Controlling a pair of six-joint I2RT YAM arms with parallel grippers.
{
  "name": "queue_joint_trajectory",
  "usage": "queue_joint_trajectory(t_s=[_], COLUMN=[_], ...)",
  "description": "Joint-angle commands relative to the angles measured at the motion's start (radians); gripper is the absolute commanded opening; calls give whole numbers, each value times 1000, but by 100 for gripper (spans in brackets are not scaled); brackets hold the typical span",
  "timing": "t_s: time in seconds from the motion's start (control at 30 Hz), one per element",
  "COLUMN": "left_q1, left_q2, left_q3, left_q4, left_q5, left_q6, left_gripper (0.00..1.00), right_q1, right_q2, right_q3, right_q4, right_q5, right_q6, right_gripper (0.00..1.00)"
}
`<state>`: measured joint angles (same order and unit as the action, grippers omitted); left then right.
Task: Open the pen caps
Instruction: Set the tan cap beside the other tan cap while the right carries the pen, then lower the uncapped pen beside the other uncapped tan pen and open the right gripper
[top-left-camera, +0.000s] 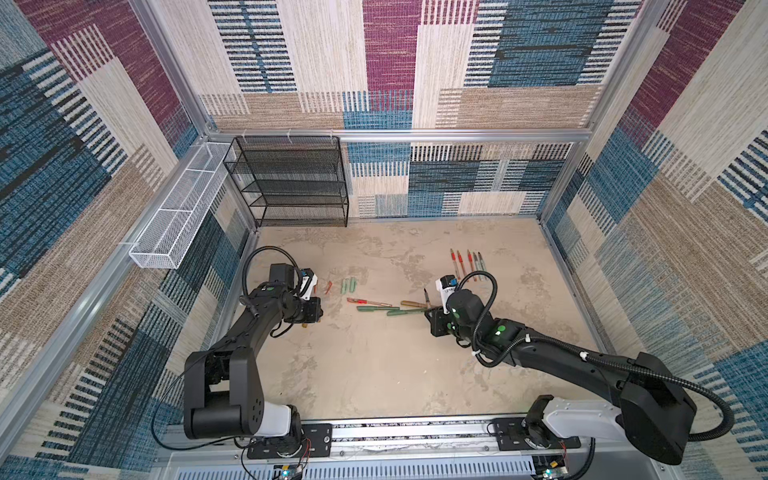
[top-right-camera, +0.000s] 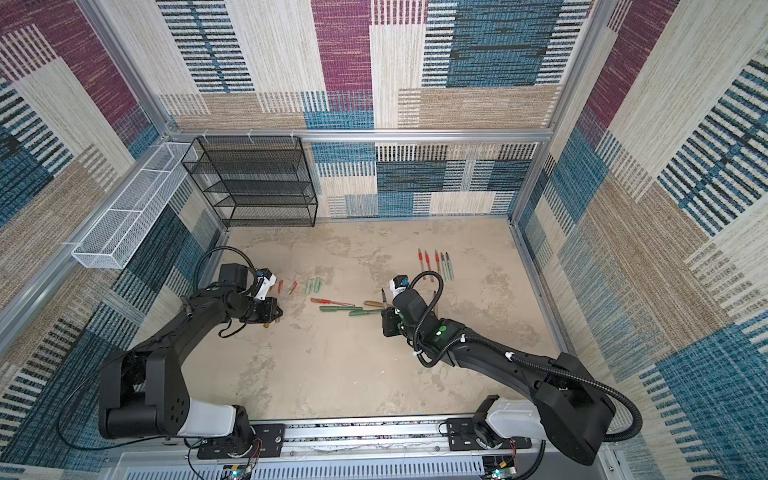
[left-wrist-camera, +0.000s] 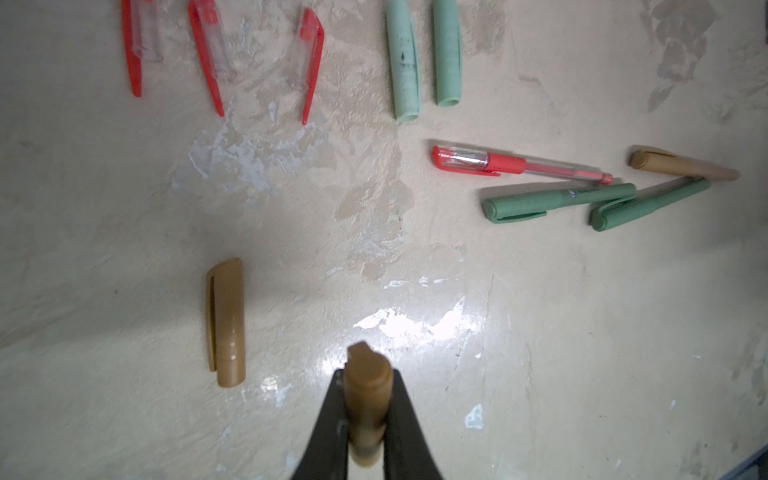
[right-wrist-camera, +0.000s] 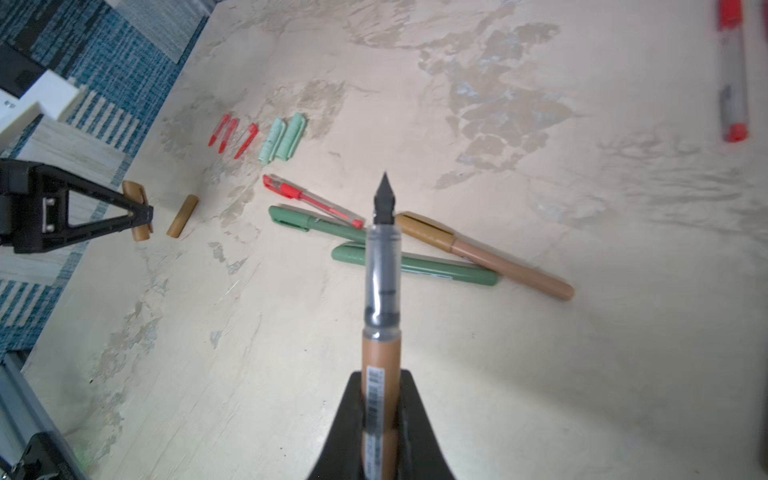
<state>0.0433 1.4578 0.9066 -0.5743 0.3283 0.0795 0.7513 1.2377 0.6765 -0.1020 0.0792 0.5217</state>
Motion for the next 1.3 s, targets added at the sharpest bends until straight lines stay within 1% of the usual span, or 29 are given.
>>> queue_joint_trajectory(t_s=[0.0, 0.2, 0.33, 0.63, 0.77, 1.0, 1.27], left_q1=[-2, -5, -5, -20, -20, -26, -30], left_q2=[40, 121, 180, 252, 258, 236, 142], left_q3=[18, 41, 66, 112, 113, 115, 98], left_q4=[-27, -32, -43, -59, -54, -58, -63], left_q5=[-62, -114, -113, -163, -170, -165, -135], left_q6=[44, 55, 40, 49, 41, 20, -13], left_gripper=[0, 0, 2, 11, 16, 22, 29], right_q1=[-28, -97, -135, -180, -196, -214, -228], right_q2=[-31, -53, -63, -69, -68, -62, -55], right_q3=[-22, -32, -44, -52, -60, -47, -18], right_q4=[-25, -71, -73, -88, -83, -105, -149], right_q5=[1, -22, -42, -59, -65, -68, -65], right_q6=[-3, -16, -20, -35, -38, -45, -45], right_gripper=[0, 1, 1, 1, 2, 2, 2])
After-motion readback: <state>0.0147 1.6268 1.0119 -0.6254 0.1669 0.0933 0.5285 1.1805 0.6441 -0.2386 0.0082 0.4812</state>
